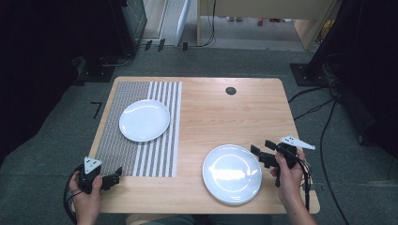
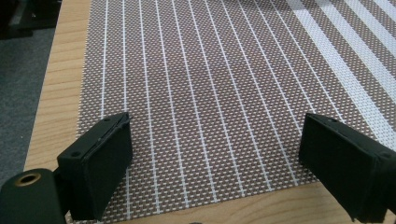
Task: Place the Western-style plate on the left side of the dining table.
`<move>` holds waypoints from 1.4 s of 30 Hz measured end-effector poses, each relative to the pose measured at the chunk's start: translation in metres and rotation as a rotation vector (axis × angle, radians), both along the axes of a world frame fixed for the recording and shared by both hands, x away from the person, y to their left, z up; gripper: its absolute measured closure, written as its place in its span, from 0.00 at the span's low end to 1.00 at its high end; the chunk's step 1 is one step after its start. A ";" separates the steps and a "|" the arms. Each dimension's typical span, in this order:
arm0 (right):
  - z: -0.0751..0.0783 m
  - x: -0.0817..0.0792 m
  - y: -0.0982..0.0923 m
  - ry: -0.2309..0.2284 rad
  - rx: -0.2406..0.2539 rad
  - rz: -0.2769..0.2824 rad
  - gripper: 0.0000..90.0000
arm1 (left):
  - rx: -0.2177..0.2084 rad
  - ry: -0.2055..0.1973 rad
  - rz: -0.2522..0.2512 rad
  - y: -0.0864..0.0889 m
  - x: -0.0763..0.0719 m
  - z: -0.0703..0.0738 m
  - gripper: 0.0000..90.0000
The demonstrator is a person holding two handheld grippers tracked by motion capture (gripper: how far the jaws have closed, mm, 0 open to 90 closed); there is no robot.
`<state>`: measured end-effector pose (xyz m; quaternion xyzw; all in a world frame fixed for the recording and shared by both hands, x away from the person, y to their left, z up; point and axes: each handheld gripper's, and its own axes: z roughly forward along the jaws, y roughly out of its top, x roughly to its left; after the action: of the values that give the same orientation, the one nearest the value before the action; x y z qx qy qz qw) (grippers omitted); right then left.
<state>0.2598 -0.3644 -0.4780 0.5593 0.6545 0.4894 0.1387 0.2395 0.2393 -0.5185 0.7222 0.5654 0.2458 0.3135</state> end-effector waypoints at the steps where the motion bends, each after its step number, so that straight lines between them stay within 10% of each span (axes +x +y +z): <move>1: -0.001 -0.001 -0.003 0.000 -0.004 -0.005 0.24 | 0.000 0.000 0.000 0.000 0.000 0.000 0.11; 42: -0.042 -0.043 -0.084 0.090 -0.233 -0.125 0.19 | -0.009 0.000 0.000 0.001 0.000 0.000 0.11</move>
<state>0.2172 -0.4485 -0.5203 0.6007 0.6762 0.3749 0.2034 0.2391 0.2399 -0.5185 0.7209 0.5664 0.2433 0.3168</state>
